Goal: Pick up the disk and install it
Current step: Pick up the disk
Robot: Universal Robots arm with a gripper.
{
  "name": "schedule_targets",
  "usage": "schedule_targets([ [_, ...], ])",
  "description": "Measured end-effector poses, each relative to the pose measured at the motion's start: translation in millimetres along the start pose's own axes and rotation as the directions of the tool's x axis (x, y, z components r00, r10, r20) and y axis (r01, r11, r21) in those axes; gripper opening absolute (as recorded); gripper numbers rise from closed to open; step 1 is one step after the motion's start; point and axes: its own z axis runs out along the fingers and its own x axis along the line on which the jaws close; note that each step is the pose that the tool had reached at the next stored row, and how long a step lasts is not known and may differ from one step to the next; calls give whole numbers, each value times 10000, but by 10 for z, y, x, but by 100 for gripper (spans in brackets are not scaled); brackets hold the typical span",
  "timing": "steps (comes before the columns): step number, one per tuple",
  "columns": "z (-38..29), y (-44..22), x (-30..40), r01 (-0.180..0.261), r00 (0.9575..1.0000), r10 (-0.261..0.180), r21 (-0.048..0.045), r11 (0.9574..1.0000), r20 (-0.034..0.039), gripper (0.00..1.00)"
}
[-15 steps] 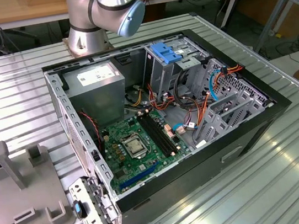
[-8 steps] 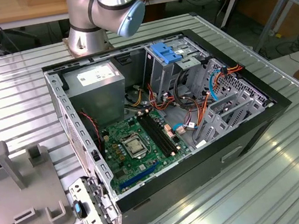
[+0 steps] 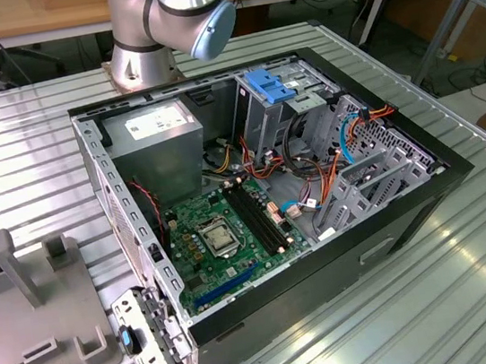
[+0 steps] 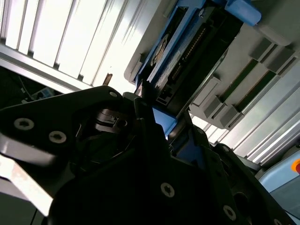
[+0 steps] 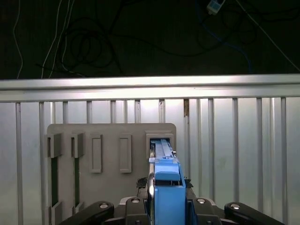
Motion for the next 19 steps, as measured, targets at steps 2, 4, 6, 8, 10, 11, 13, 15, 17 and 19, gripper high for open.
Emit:
schedule_targets([
  [2, -4, 0, 0, 0, 10000, 0, 0, 10000, 0, 37],
  [4, -8, 0, 0, 0, 10000, 0, 0, 10000, 0, 37],
  [6, -13, 0, 0, 0, 10000, 0, 0, 10000, 0, 37],
  [8, -18, 0, 0, 0, 10000, 0, 0, 10000, 0, 37],
  [10, -22, 0, 0, 0, 10000, 0, 0, 10000, 0, 37],
  [11, -24, 0, 0, 0, 10000, 0, 0, 10000, 0, 37],
  [13, -35, 0, 0, 4, 10000, -4, -3, 10000, 0, 37],
  [15, -57, 0, 1, 15, 10000, -15, -2, 10000, 2, 37],
  [17, -106, -1, 1, 34, 10000, -34, 0, 10000, 3, 37],
  [19, -217, -2, 3, 49, 10000, -49, 2, 10000, 3, 37],
])
